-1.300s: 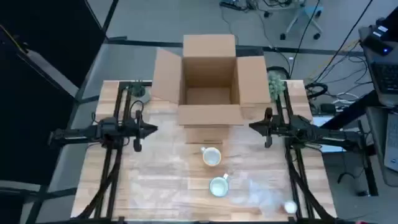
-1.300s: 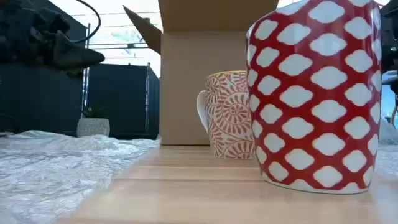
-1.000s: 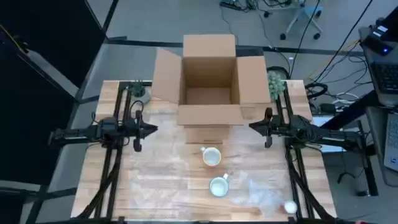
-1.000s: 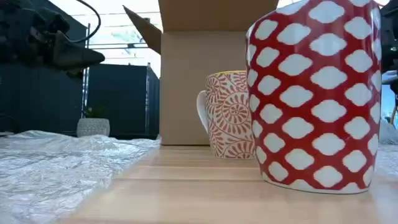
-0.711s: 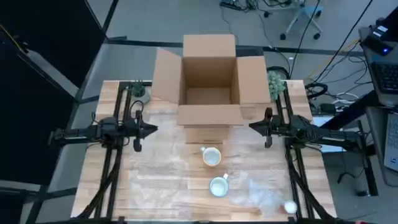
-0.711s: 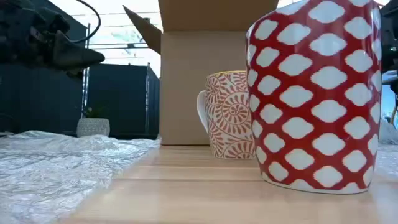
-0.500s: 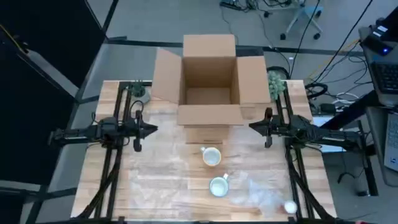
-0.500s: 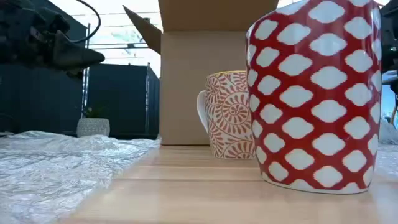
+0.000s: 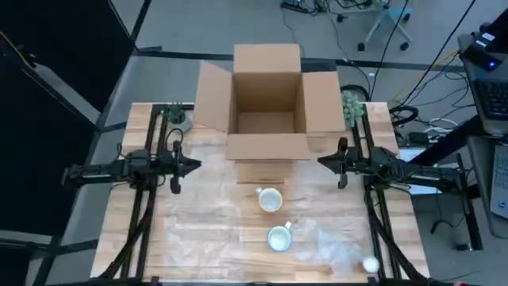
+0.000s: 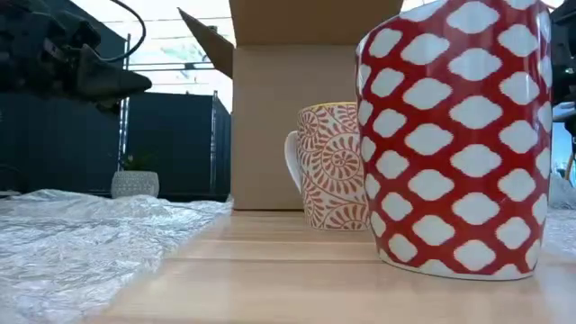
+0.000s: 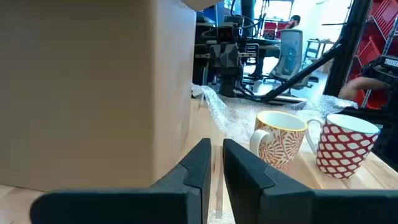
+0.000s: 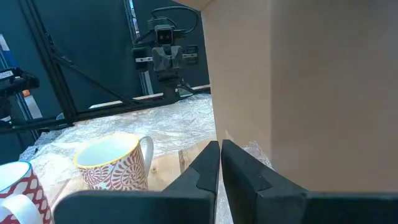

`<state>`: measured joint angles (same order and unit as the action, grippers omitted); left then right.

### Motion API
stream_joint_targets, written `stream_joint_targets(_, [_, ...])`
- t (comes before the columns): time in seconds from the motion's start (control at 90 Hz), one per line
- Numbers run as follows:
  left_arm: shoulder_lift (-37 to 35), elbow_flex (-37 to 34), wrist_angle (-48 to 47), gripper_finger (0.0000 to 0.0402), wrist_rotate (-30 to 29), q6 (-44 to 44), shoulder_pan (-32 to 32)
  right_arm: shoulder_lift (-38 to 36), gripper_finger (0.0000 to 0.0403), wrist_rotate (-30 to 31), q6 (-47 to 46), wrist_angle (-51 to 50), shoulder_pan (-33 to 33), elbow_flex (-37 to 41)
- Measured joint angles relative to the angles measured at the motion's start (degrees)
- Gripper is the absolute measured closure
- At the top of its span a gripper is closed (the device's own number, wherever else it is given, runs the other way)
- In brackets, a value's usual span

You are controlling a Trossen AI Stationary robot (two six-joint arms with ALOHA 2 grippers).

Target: Wrap mug

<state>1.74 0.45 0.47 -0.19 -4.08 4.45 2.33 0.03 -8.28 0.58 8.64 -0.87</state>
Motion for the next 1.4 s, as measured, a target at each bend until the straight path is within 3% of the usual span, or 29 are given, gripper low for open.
stream_joint_targets(1.4, [0.0,0.0,2.71,0.0373,-0.02,-0.27,0.0,-0.01,0.0399,0.01,-0.01,0.0,-0.01,-0.01])
